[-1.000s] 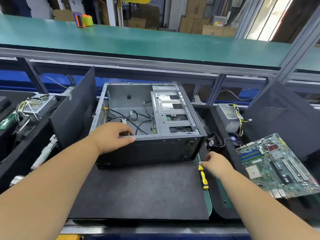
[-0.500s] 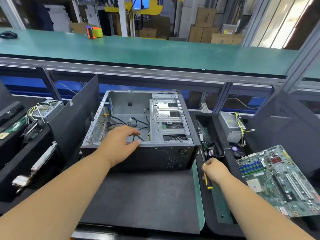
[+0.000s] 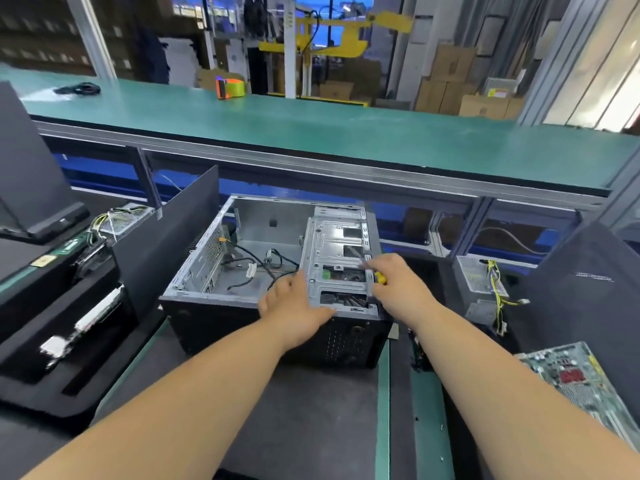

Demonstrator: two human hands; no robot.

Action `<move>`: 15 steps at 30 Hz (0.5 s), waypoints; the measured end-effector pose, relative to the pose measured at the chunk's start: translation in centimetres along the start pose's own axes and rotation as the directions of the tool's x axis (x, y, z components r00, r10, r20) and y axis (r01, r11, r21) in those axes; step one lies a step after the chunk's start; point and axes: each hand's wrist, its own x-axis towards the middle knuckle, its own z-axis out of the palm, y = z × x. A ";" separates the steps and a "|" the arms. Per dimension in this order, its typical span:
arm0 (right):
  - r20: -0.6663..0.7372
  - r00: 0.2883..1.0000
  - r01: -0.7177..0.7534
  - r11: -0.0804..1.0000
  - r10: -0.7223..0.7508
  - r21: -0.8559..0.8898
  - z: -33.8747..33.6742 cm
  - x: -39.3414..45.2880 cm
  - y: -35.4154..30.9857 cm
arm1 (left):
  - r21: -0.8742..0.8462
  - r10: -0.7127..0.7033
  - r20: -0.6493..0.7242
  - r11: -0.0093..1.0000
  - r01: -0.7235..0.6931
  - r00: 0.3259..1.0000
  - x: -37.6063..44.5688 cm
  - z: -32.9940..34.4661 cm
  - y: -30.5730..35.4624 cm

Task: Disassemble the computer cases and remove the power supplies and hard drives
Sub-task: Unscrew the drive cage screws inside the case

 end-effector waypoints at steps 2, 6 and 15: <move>0.038 0.998 0.045 0.989 -0.040 -0.139 0.4 0.6 0.2 | 0.027 -0.009 -0.026 1.000 0.009 1.000 0.1 0.3 -0.1; 0.009 0.996 0.086 0.980 -0.086 -0.178 0.7 1.0 0.7 | 0.059 -0.017 -0.070 0.998 0.021 0.997 0.2 0.8 0.0; 0.039 0.986 0.164 0.967 -0.159 -0.196 0.6 1.0 0.5 | 0.092 -0.057 -0.122 0.993 0.069 0.991 0.5 1.5 0.0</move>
